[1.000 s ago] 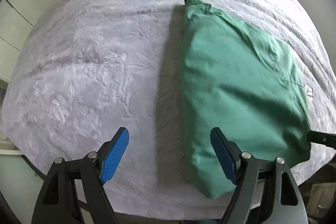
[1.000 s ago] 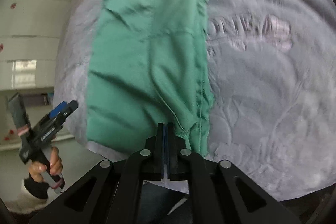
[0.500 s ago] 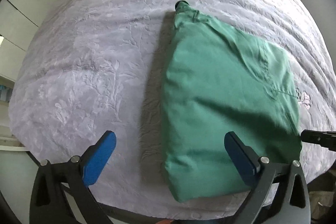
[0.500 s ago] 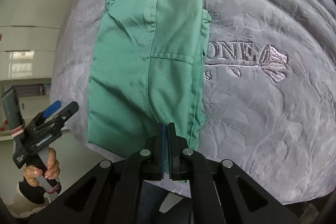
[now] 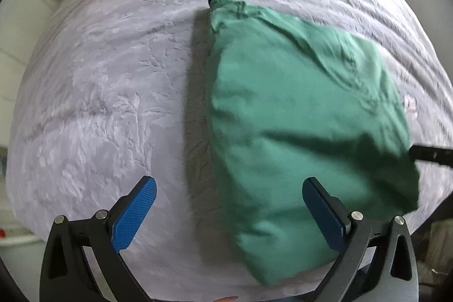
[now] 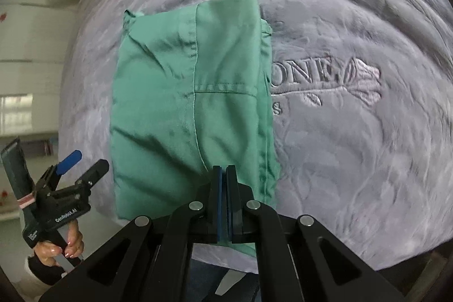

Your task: Fold large clothes

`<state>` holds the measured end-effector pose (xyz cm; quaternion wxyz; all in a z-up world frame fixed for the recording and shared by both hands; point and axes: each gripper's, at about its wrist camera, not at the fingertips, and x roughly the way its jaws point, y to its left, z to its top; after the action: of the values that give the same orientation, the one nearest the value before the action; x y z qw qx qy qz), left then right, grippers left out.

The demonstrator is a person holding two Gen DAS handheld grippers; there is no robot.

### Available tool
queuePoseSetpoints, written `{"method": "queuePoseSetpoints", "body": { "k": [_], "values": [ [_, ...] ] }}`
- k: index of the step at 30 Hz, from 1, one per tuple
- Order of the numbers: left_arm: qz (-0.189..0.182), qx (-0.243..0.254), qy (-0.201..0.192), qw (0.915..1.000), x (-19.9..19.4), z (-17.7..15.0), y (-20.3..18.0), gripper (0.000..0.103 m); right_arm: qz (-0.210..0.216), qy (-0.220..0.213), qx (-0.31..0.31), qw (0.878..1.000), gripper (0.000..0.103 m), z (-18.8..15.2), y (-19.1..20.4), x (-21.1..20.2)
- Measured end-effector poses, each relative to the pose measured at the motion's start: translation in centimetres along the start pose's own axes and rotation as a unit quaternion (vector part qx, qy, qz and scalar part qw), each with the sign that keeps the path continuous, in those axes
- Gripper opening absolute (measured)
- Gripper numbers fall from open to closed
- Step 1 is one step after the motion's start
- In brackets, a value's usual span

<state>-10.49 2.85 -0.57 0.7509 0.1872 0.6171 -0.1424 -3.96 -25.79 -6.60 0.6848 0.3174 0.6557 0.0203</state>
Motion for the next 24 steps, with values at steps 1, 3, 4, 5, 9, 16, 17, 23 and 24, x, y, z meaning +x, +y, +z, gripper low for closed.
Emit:
{"method": "queuePoseSetpoints", "body": {
  "k": [1,3,4,5,9,16,17,23,24],
  "values": [
    [0.000,0.007,0.003,1.0000,0.2,-0.1,0.3,0.103,-0.009,-0.010,0.010,1.000,0.003,-0.1,0.0,0.1],
    [-0.003,0.014,0.003,0.9999,0.3,-0.2,1.1,0.103,-0.010,-0.023,0.033,0.999,0.003,0.1,-0.1,0.1],
    [-0.001,0.014,0.002,0.9999,0.3,-0.2,1.4,0.103,-0.007,-0.034,0.050,0.998,0.003,0.5,-0.3,0.2],
    [0.002,0.014,0.002,0.9999,0.3,-0.2,1.8,0.103,-0.008,-0.040,0.059,0.997,0.003,0.9,-0.4,0.2],
    [0.010,0.006,-0.002,0.9999,0.2,0.0,3.0,0.103,-0.032,-0.057,0.063,0.996,0.003,3.6,-0.2,0.9],
    [0.033,-0.010,0.011,0.9994,0.8,-0.3,3.5,0.103,-0.101,-0.035,0.038,0.994,0.003,7.5,-0.6,4.8],
    [0.033,-0.012,0.013,0.9993,0.9,-0.4,3.5,0.103,-0.109,-0.032,0.035,0.993,0.003,7.8,-0.6,5.2],
    [0.015,-0.027,0.020,0.9993,1.1,-0.7,3.5,0.103,-0.120,-0.021,0.015,0.992,0.003,8.3,-0.3,6.1],
    [0.016,-0.028,0.021,0.9993,1.1,-0.7,3.3,0.103,-0.120,-0.021,0.010,0.992,0.003,8.3,-0.1,6.2]
  ]
}}
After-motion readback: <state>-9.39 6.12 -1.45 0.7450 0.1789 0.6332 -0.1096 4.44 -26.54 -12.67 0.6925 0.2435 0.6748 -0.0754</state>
